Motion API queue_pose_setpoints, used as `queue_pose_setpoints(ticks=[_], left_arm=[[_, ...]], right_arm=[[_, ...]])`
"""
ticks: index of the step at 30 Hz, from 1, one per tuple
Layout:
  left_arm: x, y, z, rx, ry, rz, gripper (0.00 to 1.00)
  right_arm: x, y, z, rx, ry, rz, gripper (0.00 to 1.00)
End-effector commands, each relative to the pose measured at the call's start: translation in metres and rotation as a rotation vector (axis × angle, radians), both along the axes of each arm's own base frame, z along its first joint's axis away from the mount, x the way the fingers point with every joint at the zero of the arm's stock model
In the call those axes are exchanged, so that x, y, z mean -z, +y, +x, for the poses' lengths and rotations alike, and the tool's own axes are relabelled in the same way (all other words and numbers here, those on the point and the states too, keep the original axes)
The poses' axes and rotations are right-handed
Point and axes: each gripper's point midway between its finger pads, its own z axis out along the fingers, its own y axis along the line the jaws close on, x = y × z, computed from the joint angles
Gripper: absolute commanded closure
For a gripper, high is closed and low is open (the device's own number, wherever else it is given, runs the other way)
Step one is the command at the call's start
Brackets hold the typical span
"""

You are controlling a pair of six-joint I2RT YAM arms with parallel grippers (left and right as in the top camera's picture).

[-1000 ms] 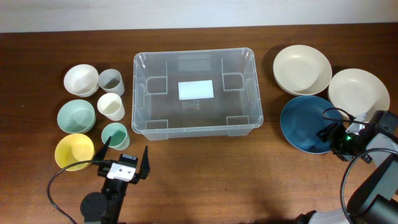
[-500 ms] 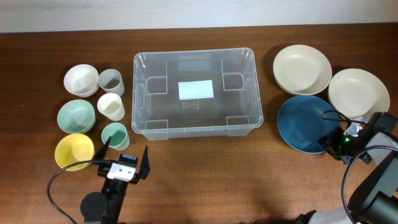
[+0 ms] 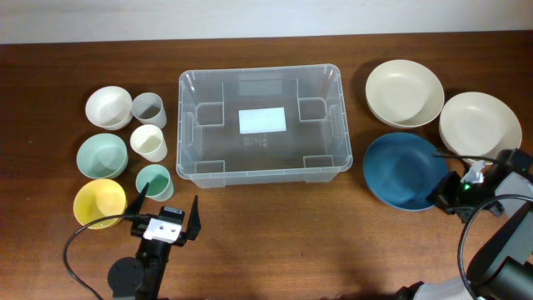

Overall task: Pack container
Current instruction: 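Grasp the dark blue plate rim with the right gripper and lift, then carry the blue plate left over the clear container and lower it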

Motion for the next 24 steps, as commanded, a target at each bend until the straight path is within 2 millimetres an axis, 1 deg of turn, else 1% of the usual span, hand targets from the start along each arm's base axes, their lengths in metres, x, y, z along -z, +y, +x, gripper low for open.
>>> queue_pose_setpoints(ticks=[1, 3, 7, 10, 12, 13, 16, 18, 20, 22, 24], left_arm=[[0.001, 0.000, 0.000, 0.005, 0.002, -0.003, 0.00], [0.001, 0.000, 0.000, 0.005, 0.002, -0.003, 0.00], [0.001, 0.000, 0.000, 0.005, 0.002, -0.003, 0.00], [0.001, 0.000, 0.000, 0.005, 0.002, -0.003, 0.00], [0.001, 0.000, 0.000, 0.005, 0.002, -0.003, 0.00], [0.001, 0.000, 0.000, 0.005, 0.002, -0.003, 0.00], [0.001, 0.000, 0.000, 0.005, 0.002, -0.003, 0.00], [0.001, 0.000, 0.000, 0.005, 0.002, -0.003, 0.00], [0.001, 0.000, 0.000, 0.005, 0.002, -0.003, 0.00], [0.001, 0.000, 0.000, 0.005, 0.002, -0.003, 0.00], [0.001, 0.000, 0.000, 0.005, 0.002, -0.003, 0.00]], right_arm=[[-0.041, -0.013, 0.022, -0.007, -0.081, -0.049, 0.96], [-0.060, -0.016, 0.025, -0.007, -0.097, -0.058, 0.96], [-0.108, -0.019, 0.032, -0.010, -0.151, -0.090, 0.96], [-0.153, -0.014, 0.039, -0.023, -0.241, -0.094, 0.96], [-0.189, -0.007, 0.043, -0.035, -0.322, -0.094, 0.96], [-0.203, -0.003, 0.044, -0.042, -0.359, -0.092, 0.96], [-0.250, 0.017, 0.051, -0.088, -0.500, -0.079, 0.96], [-0.272, 0.033, 0.054, -0.104, -0.558, -0.072, 0.96], [-0.287, 0.051, 0.060, -0.120, -0.600, -0.066, 0.96], [-0.299, 0.075, 0.070, -0.157, -0.646, -0.050, 0.96], [-0.309, 0.107, 0.085, -0.212, -0.691, -0.033, 0.96]])
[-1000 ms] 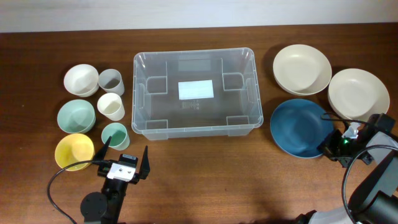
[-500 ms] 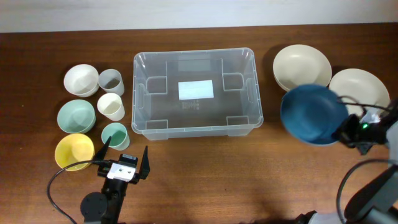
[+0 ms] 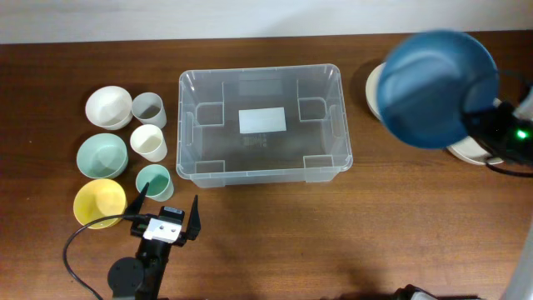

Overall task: Pack container
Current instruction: 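Carry the blue plate left over the clear container and lower it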

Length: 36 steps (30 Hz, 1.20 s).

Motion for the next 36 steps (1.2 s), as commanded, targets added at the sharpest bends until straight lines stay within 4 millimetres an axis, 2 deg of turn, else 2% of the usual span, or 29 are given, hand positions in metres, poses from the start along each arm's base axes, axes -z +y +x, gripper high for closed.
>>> queue_pose_setpoints(ticks=[1, 5, 8, 11, 14, 20, 22, 26, 36], left_arm=[[0.001, 0.000, 0.000, 0.004, 0.002, -0.003, 0.00], [0.001, 0.000, 0.000, 0.004, 0.002, -0.003, 0.00], [0.001, 0.000, 0.000, 0.004, 0.002, -0.003, 0.00], [0.001, 0.000, 0.000, 0.004, 0.002, -0.003, 0.00], [0.001, 0.000, 0.000, 0.004, 0.002, -0.003, 0.00], [0.001, 0.000, 0.000, 0.004, 0.002, -0.003, 0.00], [0.001, 0.000, 0.000, 0.004, 0.002, -0.003, 0.00], [0.001, 0.000, 0.000, 0.004, 0.002, -0.003, 0.00], [0.001, 0.000, 0.000, 0.004, 0.002, -0.003, 0.00]], right_arm=[[-0.022, 0.061, 0.019, -0.095, -0.055, 0.074, 0.96], [-0.018, 0.132, 0.048, -0.170, -0.075, 0.025, 0.96], [0.000, 0.176, 0.066, -0.176, -0.058, -0.040, 0.96], [0.026, 0.200, 0.078, -0.141, 0.000, -0.052, 0.96], [0.054, 0.230, 0.089, -0.176, 0.051, -0.027, 0.96], [0.107, 0.277, 0.104, -0.207, 0.147, 0.029, 0.96], [0.126, 0.292, 0.102, -0.217, 0.188, 0.032, 0.96], [0.150, 0.307, 0.097, -0.220, 0.251, 0.033, 0.96], [0.190, 0.323, 0.092, -0.240, 0.327, 0.010, 0.96]])
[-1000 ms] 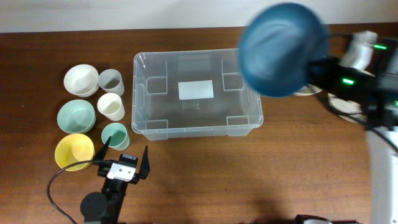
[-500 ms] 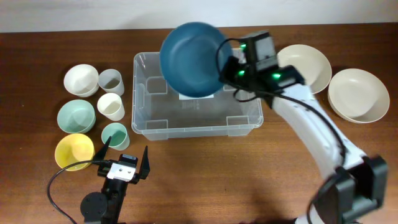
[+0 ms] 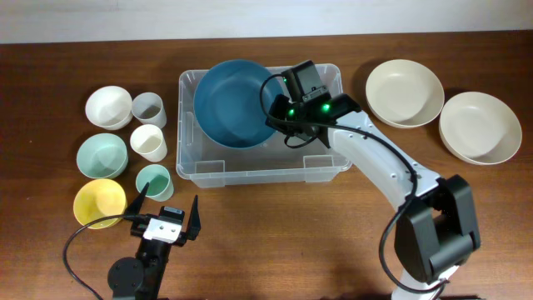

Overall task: Pack container
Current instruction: 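Carry the blue plate left over the clear container and lower it, then open the right gripper to release the blue plate inside the container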

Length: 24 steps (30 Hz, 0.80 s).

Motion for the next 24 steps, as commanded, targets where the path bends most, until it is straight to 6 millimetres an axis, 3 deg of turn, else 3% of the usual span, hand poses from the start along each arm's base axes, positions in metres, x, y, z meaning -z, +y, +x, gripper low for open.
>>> queue_pose_setpoints(ticks=[1, 11, 24], left_arm=[[0.001, 0.000, 0.000, 0.004, 0.002, -0.003, 0.00], [0.001, 0.000, 0.000, 0.004, 0.002, -0.003, 0.00], [0.001, 0.000, 0.000, 0.004, 0.002, -0.003, 0.00]], right_arm=[[0.011, 0.008, 0.002, -0.001, 0.017, -0.005, 0.96], [0.046, 0.010, 0.000, -0.001, 0.083, -0.032, 0.96], [0.069, 0.030, -0.015, -0.050, 0.125, -0.054, 0.96]])
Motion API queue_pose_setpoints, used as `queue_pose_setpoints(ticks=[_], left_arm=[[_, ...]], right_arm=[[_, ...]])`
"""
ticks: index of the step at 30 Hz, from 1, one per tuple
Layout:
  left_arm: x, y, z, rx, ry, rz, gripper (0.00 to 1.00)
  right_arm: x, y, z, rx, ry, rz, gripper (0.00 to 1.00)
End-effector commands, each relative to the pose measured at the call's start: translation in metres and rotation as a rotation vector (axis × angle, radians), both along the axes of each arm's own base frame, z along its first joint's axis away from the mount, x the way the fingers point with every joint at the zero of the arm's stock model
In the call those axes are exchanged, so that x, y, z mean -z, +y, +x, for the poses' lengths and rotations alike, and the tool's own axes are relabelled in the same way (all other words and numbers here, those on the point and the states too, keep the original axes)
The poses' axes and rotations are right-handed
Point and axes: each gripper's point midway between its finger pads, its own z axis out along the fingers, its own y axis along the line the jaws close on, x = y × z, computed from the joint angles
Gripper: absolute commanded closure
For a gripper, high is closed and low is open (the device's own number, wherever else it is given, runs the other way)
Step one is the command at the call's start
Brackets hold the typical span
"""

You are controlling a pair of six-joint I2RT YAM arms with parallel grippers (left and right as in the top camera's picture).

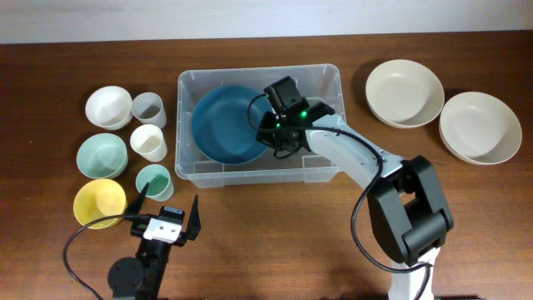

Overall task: Pack container
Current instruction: 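Open the right gripper to release the blue plate inside the container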

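Observation:
A clear plastic container (326, 79) stands mid-table. Inside its left half lies a dark blue bowl (221, 125). My right gripper (265, 133) reaches into the container and sits at the bowl's right rim; whether its fingers still pinch the rim cannot be told from above. My left gripper (168, 210) stands open near the front edge, below the cups, with nothing between its fingers. Two cream bowls, one (405, 92) and another (480, 127), rest to the right of the container.
Left of the container are a white bowl (109, 107), a grey cup (148, 108), a cream cup (149, 142), a pale green bowl (102, 156), a teal cup (154, 181) and a yellow bowl (99, 202). The left arm's cable curls at the front left.
The blue bowl has gone from a tilted position over the container's left half to lying lower inside it. My right gripper has dropped with it. The left arm has not moved.
The blue bowl first sat on the table right of the container with my right gripper at its rim. It was then held up high over the right side, later tilted above the container's left half, and now rests inside the container.

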Motion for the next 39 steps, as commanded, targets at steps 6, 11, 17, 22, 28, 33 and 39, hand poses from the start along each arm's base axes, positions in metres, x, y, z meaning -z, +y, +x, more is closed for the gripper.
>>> queue_pose_setpoints(ticks=[6, 11, 17, 22, 28, 33, 39], left_arm=[[0.001, 0.000, 0.000, 0.004, 0.002, -0.003, 0.00], [0.001, 0.000, 0.000, 0.004, 0.002, -0.003, 0.00], [0.001, 0.000, 0.000, 0.004, 0.002, -0.003, 0.00], [0.001, 0.000, 0.000, 0.004, 0.002, -0.003, 0.00], [0.001, 0.000, 0.000, 0.004, 0.002, -0.003, 0.00], [0.001, 0.000, 0.000, 0.004, 0.002, -0.003, 0.00], [0.001, 0.000, 0.000, 0.004, 0.002, -0.003, 0.00]], right_arm=[[0.004, 0.009, -0.001, -0.013, 0.001, 0.002, 0.96], [0.004, 0.008, -0.001, -0.010, 0.002, -0.005, 0.96], [0.006, 0.006, -0.005, -0.011, 0.019, -0.015, 0.89], [0.008, 0.004, -0.007, -0.011, 0.031, -0.021, 0.87], [0.008, 0.007, -0.009, -0.019, 0.038, -0.007, 0.79], [0.007, 0.010, -0.011, -0.028, 0.047, 0.009, 0.79], [0.007, 0.010, -0.011, -0.030, 0.049, 0.011, 0.79]])
